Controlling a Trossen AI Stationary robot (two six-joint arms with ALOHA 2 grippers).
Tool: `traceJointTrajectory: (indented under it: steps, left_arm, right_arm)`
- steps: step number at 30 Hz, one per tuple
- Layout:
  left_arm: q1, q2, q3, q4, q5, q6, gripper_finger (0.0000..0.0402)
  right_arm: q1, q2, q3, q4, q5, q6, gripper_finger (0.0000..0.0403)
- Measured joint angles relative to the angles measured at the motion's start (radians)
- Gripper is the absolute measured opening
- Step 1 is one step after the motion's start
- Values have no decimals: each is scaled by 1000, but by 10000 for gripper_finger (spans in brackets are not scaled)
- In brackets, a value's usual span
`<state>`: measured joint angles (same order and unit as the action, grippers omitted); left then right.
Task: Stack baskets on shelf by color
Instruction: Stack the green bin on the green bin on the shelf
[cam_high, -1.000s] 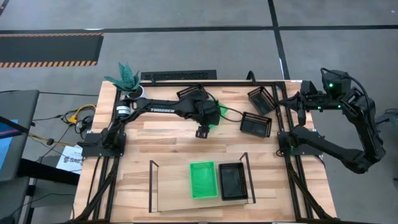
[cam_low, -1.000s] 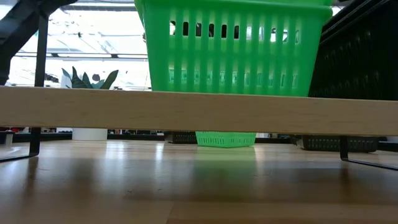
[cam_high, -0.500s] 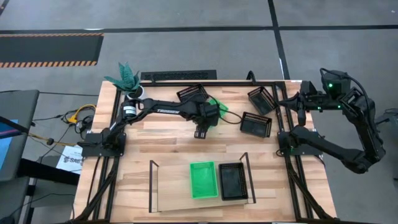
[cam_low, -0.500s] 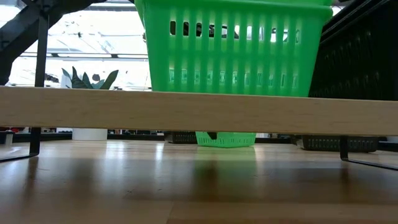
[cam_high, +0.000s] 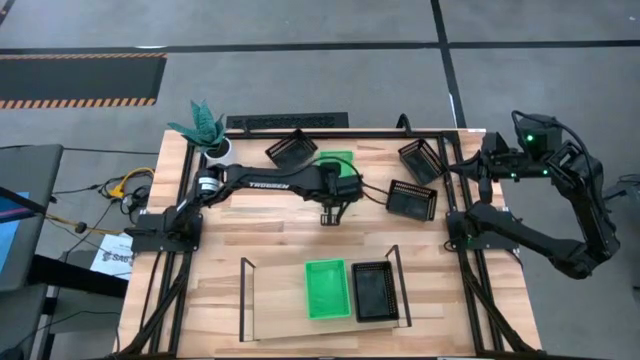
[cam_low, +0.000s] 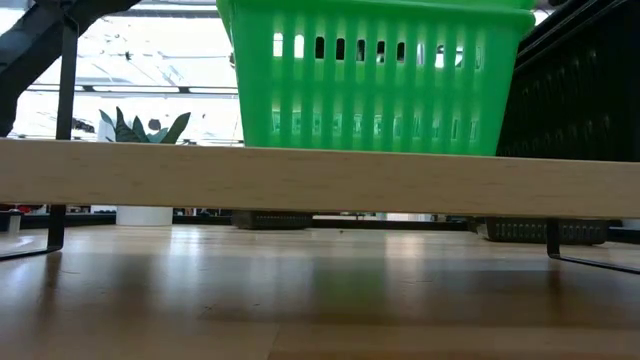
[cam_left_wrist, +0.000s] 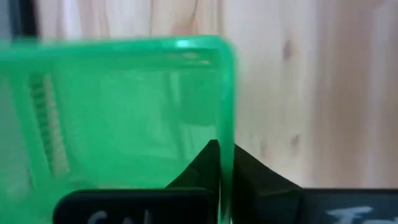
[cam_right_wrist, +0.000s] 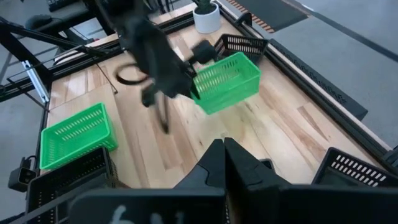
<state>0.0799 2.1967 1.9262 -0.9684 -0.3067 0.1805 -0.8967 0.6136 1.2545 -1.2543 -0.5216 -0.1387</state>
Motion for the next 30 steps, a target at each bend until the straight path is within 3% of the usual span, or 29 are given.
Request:
traceJointTrajectory:
  steps: [7, 11, 16, 21, 26, 30]
  left_arm:
    - [-186, -1, 299, -319, 0, -360, 0]
    - [-355, -2, 417, -391, -17, -544, 0]
    - [-546, -1, 425, -375, -80, -666, 0]
    - [-621, 28, 424, -339, -143, -807, 0]
    - [-640, 54, 426, -259, -103, -857, 0]
    - [-644, 99, 425, -244, -8, -885, 0]
  right_arm:
    - [0, -1, 0, -38, 0, 0, 9]
    - [0, -17, -9, -51, 1, -8, 9]
    - [0, -60, -62, -51, 1, -8, 9]
    - [-1, -104, -109, -46, 1, 19, 9]
    - [-1, -124, -121, -43, 1, 55, 9]
    - [-2, -129, -121, -40, 1, 68, 9]
